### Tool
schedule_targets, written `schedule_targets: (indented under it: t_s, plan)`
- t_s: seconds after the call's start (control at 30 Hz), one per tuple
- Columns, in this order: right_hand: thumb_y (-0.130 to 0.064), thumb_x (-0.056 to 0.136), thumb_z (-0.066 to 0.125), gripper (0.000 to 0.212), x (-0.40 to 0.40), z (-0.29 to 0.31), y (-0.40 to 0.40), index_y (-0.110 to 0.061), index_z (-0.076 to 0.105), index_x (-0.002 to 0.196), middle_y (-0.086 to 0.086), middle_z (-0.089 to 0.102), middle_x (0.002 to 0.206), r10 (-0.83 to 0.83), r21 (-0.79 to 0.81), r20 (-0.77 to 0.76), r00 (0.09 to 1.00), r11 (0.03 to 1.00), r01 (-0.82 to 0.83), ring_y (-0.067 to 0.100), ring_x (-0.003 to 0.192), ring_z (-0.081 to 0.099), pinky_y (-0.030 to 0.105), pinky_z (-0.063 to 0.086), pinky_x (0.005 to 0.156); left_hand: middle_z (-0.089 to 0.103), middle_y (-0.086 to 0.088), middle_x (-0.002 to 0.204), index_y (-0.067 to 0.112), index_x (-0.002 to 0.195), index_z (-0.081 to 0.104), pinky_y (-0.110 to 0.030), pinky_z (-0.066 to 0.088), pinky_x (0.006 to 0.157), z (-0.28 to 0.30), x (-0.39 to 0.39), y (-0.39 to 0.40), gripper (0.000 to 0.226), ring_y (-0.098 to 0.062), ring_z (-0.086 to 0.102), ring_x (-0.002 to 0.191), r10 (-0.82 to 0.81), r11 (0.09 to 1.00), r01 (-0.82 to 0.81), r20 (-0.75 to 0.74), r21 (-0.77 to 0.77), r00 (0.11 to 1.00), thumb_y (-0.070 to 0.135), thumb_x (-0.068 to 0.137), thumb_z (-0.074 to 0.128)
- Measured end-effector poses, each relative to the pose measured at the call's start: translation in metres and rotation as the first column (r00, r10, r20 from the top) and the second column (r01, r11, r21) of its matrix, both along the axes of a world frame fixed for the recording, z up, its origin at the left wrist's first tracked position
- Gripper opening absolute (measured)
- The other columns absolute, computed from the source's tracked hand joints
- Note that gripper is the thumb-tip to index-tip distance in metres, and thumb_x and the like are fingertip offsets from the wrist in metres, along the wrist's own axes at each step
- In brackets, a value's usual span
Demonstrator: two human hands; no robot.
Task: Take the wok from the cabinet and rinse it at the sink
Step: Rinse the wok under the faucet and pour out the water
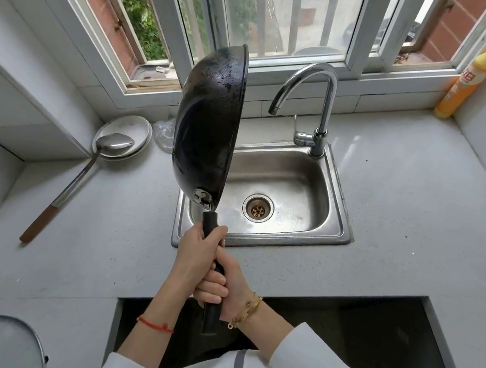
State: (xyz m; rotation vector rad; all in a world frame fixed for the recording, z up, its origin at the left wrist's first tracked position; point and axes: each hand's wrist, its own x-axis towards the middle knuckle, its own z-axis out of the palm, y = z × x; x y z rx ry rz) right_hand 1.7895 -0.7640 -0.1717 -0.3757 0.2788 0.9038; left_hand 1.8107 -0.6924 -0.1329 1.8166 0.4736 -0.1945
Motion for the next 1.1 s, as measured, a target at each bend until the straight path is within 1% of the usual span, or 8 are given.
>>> schedule_targets:
  t_s: [0.17,0.5,0.77,0.83,0.93,0.97,1.1]
  plan:
    - [-0.04,0.08,0.056,0.047,0.0023,0.0011,-0.0001,-0.019,0.043,0.04,-0.008,0.036,0.028,0.006,-0.003,0.011,1.0,1.0,-0.005,0.006,0.018,0.034,0.014,0.025,0.022,0.052,-0.003,0.062,0.009,0.076,0.054,-0.021,0.044,0.05,0.0005,0.0024,0.0006,0.021,-0.009,0.047,0.049,0.006,1.0,-0.006,0.01,0.01,1.0,0.024,0.089,0.06]
    - [-0.041,0.086,0.052,0.051,0.0053,-0.0037,0.0003,-0.019,0.045,0.042,-0.008,0.039,0.029,0.001,0.038,0.0,1.0,0.999,-0.001,0.006,0.019,0.036,0.015,0.029,0.023,0.053,-0.003,0.062,0.01,0.076,0.054,-0.025,0.045,0.055,0.0011,0.0051,0.0,0.021,-0.012,0.049,0.054,0.011,1.0,-0.011,0.012,0.002,1.0,0.025,0.089,0.06]
    - [-0.039,0.083,0.056,0.047,0.0068,-0.0058,-0.0008,-0.018,0.044,0.042,-0.008,0.038,0.029,-0.004,0.056,-0.016,1.0,0.998,0.005,0.005,0.019,0.035,0.014,0.026,0.023,0.054,-0.006,0.064,0.009,0.078,0.054,-0.028,0.047,0.056,-0.0001,0.0061,-0.0011,0.022,-0.015,0.051,0.056,0.011,1.0,-0.011,0.009,0.015,1.0,0.027,0.09,0.06]
    - [-0.039,0.08,0.062,0.046,0.0067,-0.0072,-0.0014,-0.018,0.044,0.043,-0.007,0.038,0.029,-0.006,0.063,-0.009,1.0,0.998,0.007,0.005,0.019,0.035,0.014,0.027,0.023,0.054,-0.005,0.064,0.009,0.079,0.055,-0.027,0.048,0.056,-0.0002,0.0062,-0.0019,0.021,-0.015,0.051,0.056,0.008,1.0,-0.008,0.01,0.014,1.0,0.027,0.09,0.06]
    - [-0.036,0.067,0.081,0.047,0.0062,-0.0065,-0.0024,-0.017,0.044,0.043,-0.007,0.039,0.029,-0.003,0.101,0.023,1.0,0.995,0.001,0.005,0.02,0.036,0.014,0.028,0.023,0.055,-0.003,0.063,0.01,0.078,0.055,-0.027,0.048,0.057,-0.0003,0.0069,-0.0033,0.021,-0.014,0.053,0.057,0.017,1.0,-0.017,0.008,0.01,1.0,0.027,0.09,0.06]
    - [-0.035,0.063,0.085,0.049,0.0061,-0.006,-0.0028,-0.017,0.044,0.043,-0.007,0.039,0.029,-0.002,0.107,0.033,0.999,0.994,-0.002,0.006,0.02,0.037,0.014,0.028,0.023,0.055,-0.003,0.063,0.01,0.078,0.056,-0.027,0.048,0.057,-0.0005,0.0069,-0.0037,0.021,-0.014,0.053,0.057,0.02,1.0,-0.02,0.009,0.01,1.0,0.027,0.09,0.06]
    - [-0.035,0.06,0.088,0.052,0.0062,-0.0062,-0.0046,-0.017,0.042,0.043,-0.006,0.039,0.029,0.004,0.105,0.04,0.999,0.994,-0.008,0.006,0.02,0.036,0.014,0.028,0.023,0.054,-0.004,0.062,0.01,0.078,0.055,-0.027,0.048,0.056,-0.0028,0.006,-0.0053,0.021,-0.015,0.052,0.056,0.027,1.0,-0.027,0.002,0.016,1.0,0.027,0.09,0.06]
